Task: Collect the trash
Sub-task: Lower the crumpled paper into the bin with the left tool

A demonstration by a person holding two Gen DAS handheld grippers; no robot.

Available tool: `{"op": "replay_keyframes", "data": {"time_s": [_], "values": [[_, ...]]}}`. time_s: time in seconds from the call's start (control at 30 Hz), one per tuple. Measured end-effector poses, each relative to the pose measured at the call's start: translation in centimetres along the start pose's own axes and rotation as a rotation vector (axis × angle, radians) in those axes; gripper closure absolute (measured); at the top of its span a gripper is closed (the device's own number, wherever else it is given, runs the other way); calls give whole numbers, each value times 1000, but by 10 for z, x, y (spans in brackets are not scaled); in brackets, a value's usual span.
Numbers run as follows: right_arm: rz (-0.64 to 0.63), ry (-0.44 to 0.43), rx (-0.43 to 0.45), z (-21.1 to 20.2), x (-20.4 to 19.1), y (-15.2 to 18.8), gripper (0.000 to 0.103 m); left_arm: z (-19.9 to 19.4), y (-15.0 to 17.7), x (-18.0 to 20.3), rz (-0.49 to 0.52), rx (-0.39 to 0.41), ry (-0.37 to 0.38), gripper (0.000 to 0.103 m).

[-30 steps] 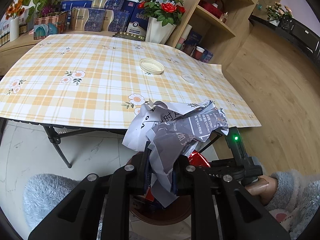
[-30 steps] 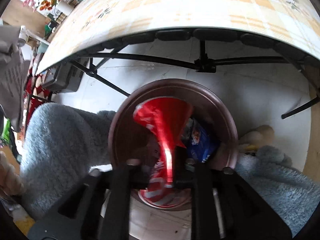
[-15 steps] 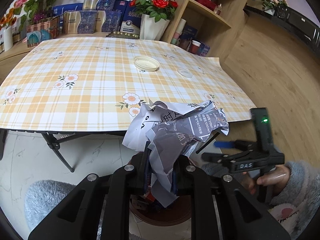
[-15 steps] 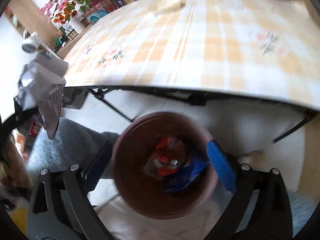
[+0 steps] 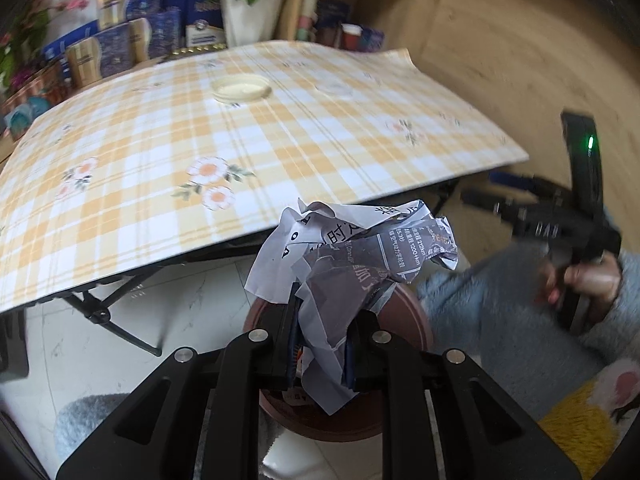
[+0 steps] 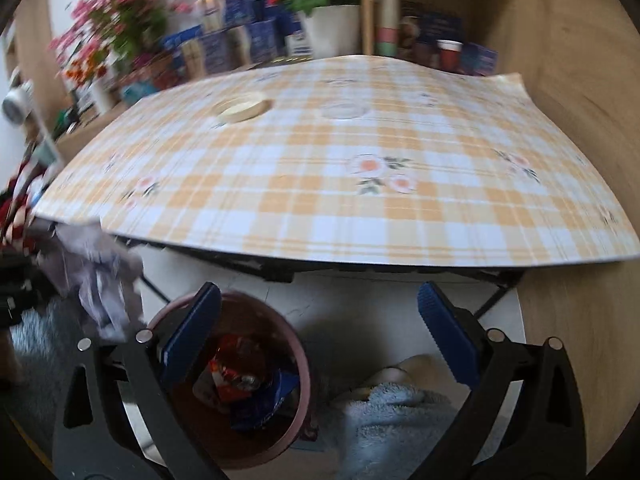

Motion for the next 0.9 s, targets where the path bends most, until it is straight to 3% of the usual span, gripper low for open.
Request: {"op": "replay_keyframes", "data": {"time_s": [0.2,0.47,0.73,0.8,0.83,0.87,0.9], "values": [[86,-24,10,-1,17,5,6,33,14,11,54,-102,-5,86],[115,-29,18,-3,20,8,6,60,25,6,18,-197,18,85],[104,-30,15,-2,16,10,6,64,29,7,17,-227,30,78],[104,-31,13,-1,15,9,6,63,28,10,27,-223,34,74],[103,-31,12,0,15,9,6,62,28,11,30,-220,29,65],[102,-31,12,0,14,9,6,60,27,11,32,-213,21,47],[102,-32,12,-1,14,9,6,59,27,12,31,-203,19,37]]}}
Point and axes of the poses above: each gripper's, at about its wrist camera, not at the fingertips, and z roughly the way its jaws point, x to its right, y to its underside, the point moved 8 cm from there along z, roughly the way its jaws point, and after that the axes turned 14 degrees about -x, right-handed, at the moved point
